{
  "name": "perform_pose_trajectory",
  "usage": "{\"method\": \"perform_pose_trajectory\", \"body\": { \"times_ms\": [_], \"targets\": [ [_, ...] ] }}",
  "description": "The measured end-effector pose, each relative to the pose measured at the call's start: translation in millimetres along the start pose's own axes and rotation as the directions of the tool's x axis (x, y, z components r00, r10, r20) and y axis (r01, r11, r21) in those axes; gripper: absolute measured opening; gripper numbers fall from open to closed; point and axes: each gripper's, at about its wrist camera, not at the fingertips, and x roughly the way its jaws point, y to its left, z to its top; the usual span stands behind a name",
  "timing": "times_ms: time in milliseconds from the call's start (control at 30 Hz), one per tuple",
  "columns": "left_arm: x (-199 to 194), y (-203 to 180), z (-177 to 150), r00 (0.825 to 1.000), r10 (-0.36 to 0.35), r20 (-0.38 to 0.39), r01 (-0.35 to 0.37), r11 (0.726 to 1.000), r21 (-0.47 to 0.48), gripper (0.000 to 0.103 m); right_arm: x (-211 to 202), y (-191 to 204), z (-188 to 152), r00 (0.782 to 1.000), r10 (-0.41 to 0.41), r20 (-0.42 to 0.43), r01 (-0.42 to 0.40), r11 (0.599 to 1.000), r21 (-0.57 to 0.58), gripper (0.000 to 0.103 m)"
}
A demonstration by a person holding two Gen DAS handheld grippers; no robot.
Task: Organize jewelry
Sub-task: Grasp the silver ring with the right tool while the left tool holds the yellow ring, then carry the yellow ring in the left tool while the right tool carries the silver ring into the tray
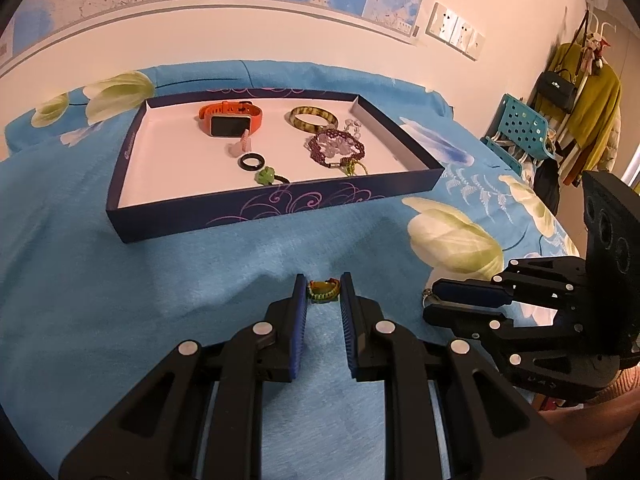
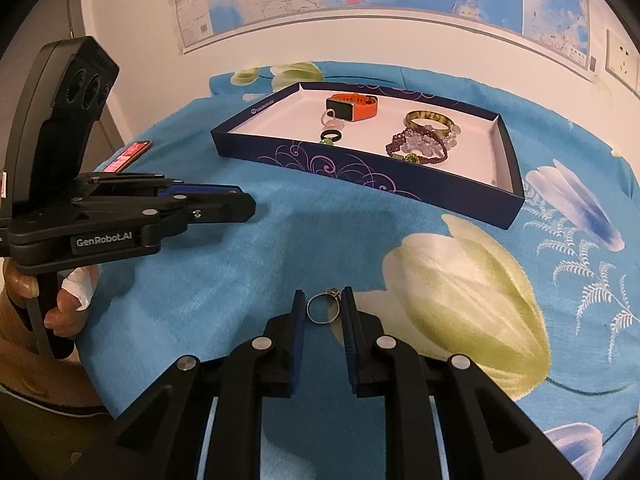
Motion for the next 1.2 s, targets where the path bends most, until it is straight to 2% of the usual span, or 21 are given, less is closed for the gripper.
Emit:
{"method": "perform_pose_trajectory", "body": {
  "times_ms": [1200],
  "targets": [
    [-23,13,22,0.996,0.023,0.086,-0.023,1.0,0.0,0.017,-12,-11,40,0.989,0.04,0.139,-0.044,0.999,0.029,0.016]
  ]
}}
